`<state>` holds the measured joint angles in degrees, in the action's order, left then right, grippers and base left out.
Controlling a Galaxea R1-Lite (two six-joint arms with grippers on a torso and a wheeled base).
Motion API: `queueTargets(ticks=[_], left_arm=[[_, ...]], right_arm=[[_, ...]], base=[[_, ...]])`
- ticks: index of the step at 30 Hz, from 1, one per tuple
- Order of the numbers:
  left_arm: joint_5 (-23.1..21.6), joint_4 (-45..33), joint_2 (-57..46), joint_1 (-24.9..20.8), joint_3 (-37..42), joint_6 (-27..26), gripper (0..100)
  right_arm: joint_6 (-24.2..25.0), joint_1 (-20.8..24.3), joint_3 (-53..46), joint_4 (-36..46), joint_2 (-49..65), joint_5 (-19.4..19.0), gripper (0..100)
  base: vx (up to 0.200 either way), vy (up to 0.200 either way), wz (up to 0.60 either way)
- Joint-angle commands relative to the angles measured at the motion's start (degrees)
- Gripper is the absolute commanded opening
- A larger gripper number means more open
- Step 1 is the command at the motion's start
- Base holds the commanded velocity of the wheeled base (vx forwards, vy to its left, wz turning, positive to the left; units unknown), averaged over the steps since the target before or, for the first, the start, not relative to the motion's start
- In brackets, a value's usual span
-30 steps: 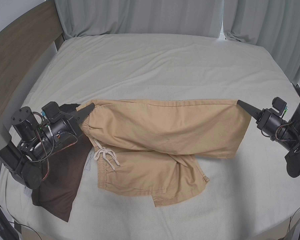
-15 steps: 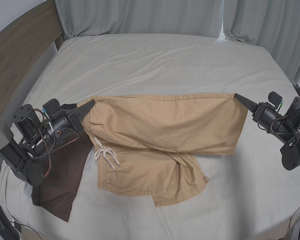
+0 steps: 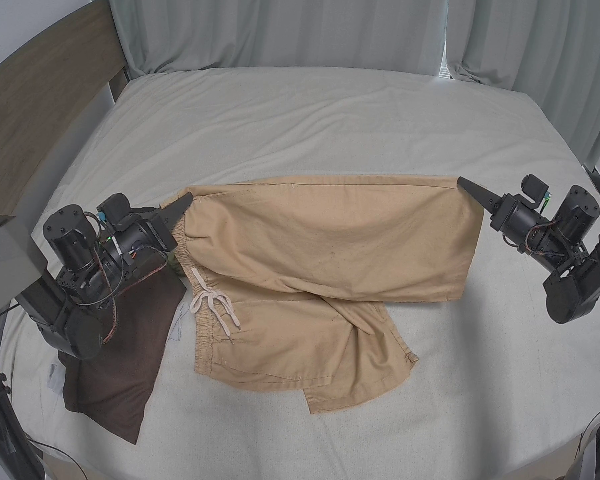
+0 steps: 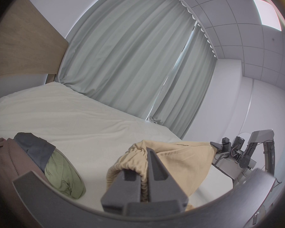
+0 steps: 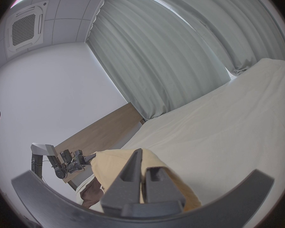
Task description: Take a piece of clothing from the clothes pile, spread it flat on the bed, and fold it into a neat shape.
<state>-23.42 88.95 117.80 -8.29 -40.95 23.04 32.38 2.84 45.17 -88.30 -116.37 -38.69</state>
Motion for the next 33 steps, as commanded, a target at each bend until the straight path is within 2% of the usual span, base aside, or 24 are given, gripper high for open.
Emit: queueTargets(ticks=[1,9,18,29,31,33], left_arm=[[1.4,0.2,3.3,0.0,-2.2,0.1,0],[3.7,0.2,7.1,-0.1,-6.9,0.3,0],[4.9,0.2,11.0,0.1,-11.0,1.6,0],[6.0,0.1,15.8,0.3,-20.3,3.5,0],[6.1,0.2,17.4,0.3,-21.7,3.6,0],[6.1,0.2,18.3,0.5,-22.4,3.7,0]], right_arm=[[1.2,-0.2,3.4,0.0,-4.2,-0.1,0],[2.1,-0.2,9.9,0.0,-10.0,2.7,0],[2.1,0.1,14.2,0.0,-14.1,2.9,0],[2.7,0.0,22.1,0.1,-19.2,3.5,0],[2.9,0.2,27.4,0.0,-22.6,6.5,0],[2.9,0.2,30.0,0.0,-24.4,7.4,0]], base=[[0.000,0.000,0.00],[0.000,0.000,0.00],[0.000,0.000,0.00],[0.000,0.000,0.00],[0.000,0.000,0.00],[0.000,0.000,0.00]])
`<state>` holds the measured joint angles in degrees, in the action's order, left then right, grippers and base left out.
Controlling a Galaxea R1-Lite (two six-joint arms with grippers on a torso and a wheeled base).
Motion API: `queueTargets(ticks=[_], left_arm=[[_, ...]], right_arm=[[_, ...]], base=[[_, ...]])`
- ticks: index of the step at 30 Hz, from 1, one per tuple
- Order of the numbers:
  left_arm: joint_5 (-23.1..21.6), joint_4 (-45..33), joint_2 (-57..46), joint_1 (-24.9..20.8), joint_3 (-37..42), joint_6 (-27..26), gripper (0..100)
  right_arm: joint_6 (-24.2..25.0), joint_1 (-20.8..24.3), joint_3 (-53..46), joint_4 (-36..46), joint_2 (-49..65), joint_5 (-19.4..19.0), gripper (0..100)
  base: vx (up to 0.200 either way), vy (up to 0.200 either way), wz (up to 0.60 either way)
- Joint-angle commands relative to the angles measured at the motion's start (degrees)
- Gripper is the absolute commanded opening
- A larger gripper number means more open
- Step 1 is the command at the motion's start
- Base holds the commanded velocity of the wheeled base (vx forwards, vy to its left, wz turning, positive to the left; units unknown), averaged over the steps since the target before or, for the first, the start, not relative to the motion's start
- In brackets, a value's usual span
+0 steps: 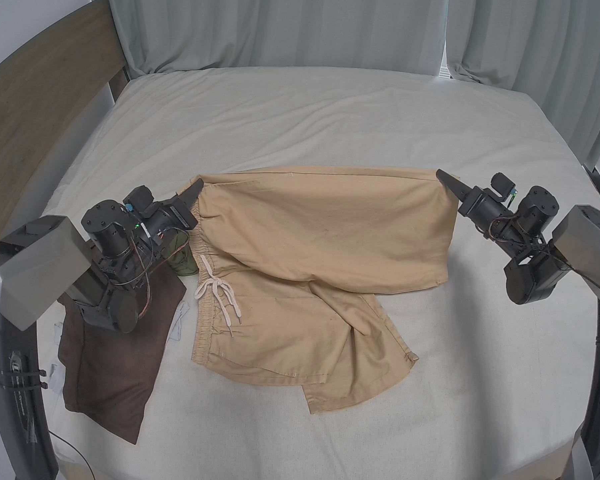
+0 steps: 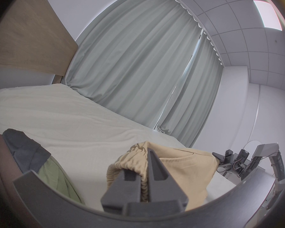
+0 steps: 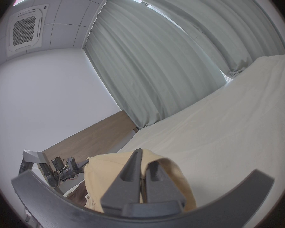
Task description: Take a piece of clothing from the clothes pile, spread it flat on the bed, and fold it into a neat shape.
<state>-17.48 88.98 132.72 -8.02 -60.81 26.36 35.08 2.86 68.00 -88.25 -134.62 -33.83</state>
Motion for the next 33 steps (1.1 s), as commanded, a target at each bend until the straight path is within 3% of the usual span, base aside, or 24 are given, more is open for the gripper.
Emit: queueTargets(ticks=[1,13,33], left_arm=[[0.2,0.1,3.7,0.3,-2.7,0.4,0],[2.5,0.1,9.2,1.1,-10.2,3.8,0],[2.2,0.1,14.6,1.6,-16.4,5.5,0]], right_arm=[[0.2,0.1,7.9,-0.1,-6.8,2.5,0],[0.4,1.0,11.7,0.1,-9.0,2.5,0],[0.4,0.9,16.7,1.1,-12.1,2.5,0]], base=[[0.000,0.000,0.00],[0.000,0.000,0.00],[0.000,0.000,0.00]])
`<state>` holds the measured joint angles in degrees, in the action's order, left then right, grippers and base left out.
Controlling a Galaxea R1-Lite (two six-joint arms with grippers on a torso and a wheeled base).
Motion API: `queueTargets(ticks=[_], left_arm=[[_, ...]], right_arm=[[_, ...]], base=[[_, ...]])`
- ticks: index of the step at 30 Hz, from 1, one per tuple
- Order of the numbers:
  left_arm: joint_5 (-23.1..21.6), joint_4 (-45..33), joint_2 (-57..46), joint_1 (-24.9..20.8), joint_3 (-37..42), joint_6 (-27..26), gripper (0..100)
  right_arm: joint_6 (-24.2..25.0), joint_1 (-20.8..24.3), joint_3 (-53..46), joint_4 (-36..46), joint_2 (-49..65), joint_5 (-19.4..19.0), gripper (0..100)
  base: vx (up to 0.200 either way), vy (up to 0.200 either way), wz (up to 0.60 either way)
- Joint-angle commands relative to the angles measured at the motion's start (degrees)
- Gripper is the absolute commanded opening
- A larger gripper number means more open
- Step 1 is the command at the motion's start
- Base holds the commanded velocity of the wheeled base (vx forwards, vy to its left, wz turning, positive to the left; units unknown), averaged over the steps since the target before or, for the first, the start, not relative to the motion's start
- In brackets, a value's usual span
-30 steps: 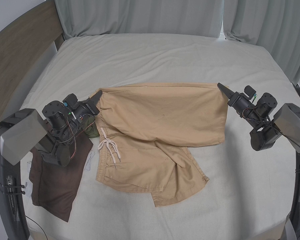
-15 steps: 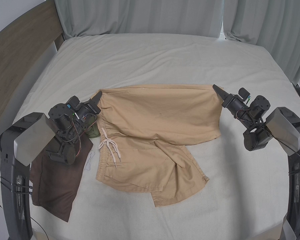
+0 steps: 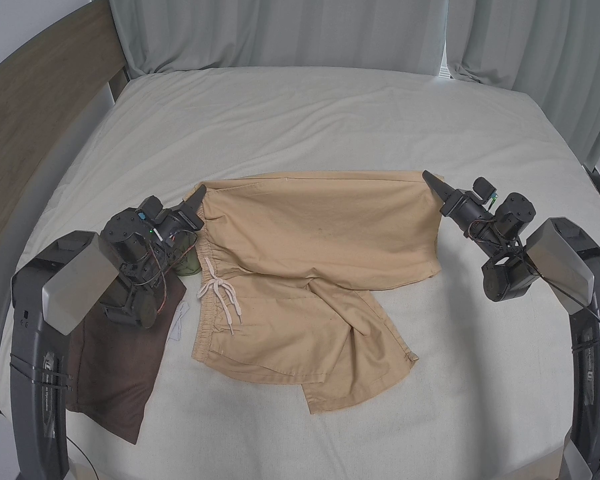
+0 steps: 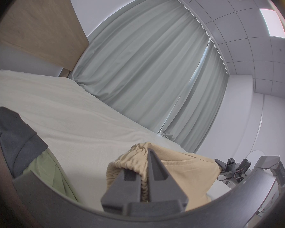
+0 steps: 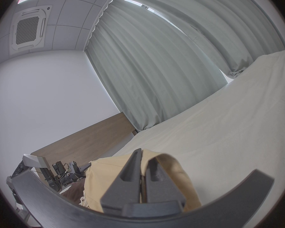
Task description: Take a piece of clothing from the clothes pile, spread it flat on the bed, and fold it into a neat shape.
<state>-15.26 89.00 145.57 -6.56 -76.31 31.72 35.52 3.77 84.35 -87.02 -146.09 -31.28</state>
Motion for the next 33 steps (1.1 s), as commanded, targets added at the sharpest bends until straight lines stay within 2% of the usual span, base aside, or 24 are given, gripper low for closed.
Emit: queueTargets(ticks=[1,6,16,17,24,28,33], left_arm=[[0.1,0.0,2.0,0.1,-1.7,0.5,0],[0.1,0.0,2.5,0.3,-3.9,2.5,0],[-0.1,-0.1,2.8,0.2,-4.4,2.6,0],[-0.2,-0.1,2.8,0.2,-4.4,2.6,100],[0.3,-0.1,2.2,-0.4,-3.1,8.1,100],[0.3,-0.5,1.7,-0.4,-0.9,8.5,100],[0.3,-2.1,1.6,0.3,1.3,8.5,100]], right_arm=[[0.0,-0.1,0.6,-0.1,-0.9,0.0,0],[0.0,-0.1,2.0,0.0,-1.7,-0.1,0],[0.0,0.0,5.5,1.5,-3.3,0.0,0],[0.0,0.0,5.6,1.5,-3.5,-0.1,100],[0.1,0.1,6.2,1.6,-4.1,0.1,100],[-0.1,0.3,3.7,0.9,-2.7,0.2,100],[-0.9,1.9,-5.4,-1.4,3.2,0.2,100]], base=[[0.000,0.000,0.00],[0.000,0.000,0.00],[0.000,0.000,0.00],[0.000,0.000,0.00],[0.000,0.000,0.00],[0.000,0.000,0.00],[0.000,0.000,0.00]])
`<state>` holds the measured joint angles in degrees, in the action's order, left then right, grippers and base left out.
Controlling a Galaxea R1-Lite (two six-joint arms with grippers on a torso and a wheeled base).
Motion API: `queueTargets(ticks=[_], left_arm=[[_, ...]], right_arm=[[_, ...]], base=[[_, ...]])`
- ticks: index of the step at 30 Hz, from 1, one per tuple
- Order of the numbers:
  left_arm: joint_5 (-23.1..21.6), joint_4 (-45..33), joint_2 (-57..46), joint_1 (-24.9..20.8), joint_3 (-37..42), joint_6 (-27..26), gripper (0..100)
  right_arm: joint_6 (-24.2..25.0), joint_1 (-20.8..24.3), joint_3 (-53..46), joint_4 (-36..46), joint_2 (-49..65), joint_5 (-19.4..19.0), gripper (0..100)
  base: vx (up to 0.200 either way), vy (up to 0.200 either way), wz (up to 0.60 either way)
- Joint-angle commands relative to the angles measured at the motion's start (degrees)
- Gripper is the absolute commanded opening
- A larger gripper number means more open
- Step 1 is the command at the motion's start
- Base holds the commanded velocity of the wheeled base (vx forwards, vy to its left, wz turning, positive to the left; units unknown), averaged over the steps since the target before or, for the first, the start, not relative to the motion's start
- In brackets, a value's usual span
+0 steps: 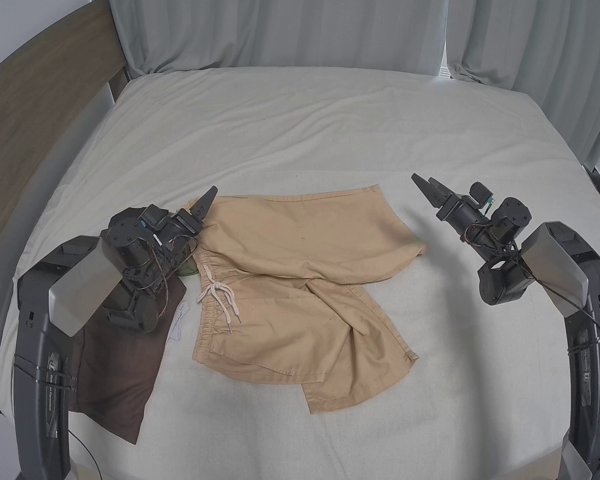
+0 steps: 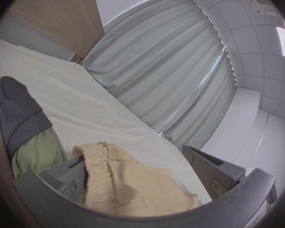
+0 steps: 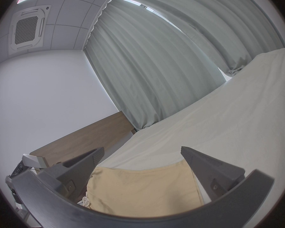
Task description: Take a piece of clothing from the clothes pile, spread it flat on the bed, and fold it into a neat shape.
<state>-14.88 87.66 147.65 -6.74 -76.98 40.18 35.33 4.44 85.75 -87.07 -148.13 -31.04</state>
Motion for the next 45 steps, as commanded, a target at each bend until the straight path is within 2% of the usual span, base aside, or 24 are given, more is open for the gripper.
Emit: queueTargets(ticks=[1,6,11,15,22,24,26,28,29,32,35,39,45], left_arm=[[0.0,-0.6,-0.7,0.6,2.6,0.0,100],[-0.2,0.4,-3.7,1.8,8.7,-0.5,100],[-1.3,1.0,-10.5,2.2,19.5,-1.0,100],[-4.9,1.0,-17.0,2.7,28.9,-1.6,100],[-11.1,1.0,-30.6,4.5,46.1,-7.0,100],[-11.5,1.0,-31.0,4.5,46.7,-7.2,100],[-15.8,0.9,-37.3,4.5,53.8,-8.2,100],[-15.8,0.9,-37.3,4.5,53.8,-8.2,100],[-19.1,0.9,-41.5,4.5,58.8,-8.2,100],[-21.2,0.9,-43.9,4.5,60.5,-8.1,100],[-20.8,0.9,-44.0,4.6,60.6,-9.3,100],[-21.8,0.9,-44.2,6.0,62.7,-12.3,100],[-24.4,0.9,-43.7,6.0,63.9,-16.8,100]], right_arm=[[-1.1,1.5,-8.2,-1.4,6.1,0.1,100],[-3.7,2.3,-15.9,-1.4,10.3,0.1,100],[-4.7,3.7,-25.8,-1.4,15.9,-0.4,100],[-4.7,5.0,-34.2,-1.4,21.7,-1.6,100],[-5.4,7.4,-48.0,-1.3,33.0,-3.4,100],[-5.4,7.6,-48.5,-1.3,33.5,-3.5,100],[-5.4,8.0,-53.1,-1.3,38.1,-5.9,100],[-5.4,8.0,-53.1,-1.3,38.1,-5.9,100],[-5.4,8.1,-56.2,-1.3,40.5,-6.2,100],[-5.6,8.2,-60.1,-1.3,42.7,-7.2,100],[-6.4,8.4,-64.1,-1.2,44.2,-7.5,100],[-9.0,8.4,-65.4,-1.2,43.3,-7.3,100],[-9.7,8.2,-66.8,-1.2,40.8,-7.5,100]], base=[[0.000,0.000,0.00],[0.000,0.000,0.00],[0.000,0.000,0.00],[0.000,0.000,0.00],[0.000,0.000,0.00],[0.000,0.000,0.00],[0.000,0.000,0.00],[0.000,0.000,0.00],[0.000,0.000,0.00],[0.000,0.000,0.00],[0.000,0.000,0.00],[0.000,0.000,0.00],[0.000,0.000,0.00]])
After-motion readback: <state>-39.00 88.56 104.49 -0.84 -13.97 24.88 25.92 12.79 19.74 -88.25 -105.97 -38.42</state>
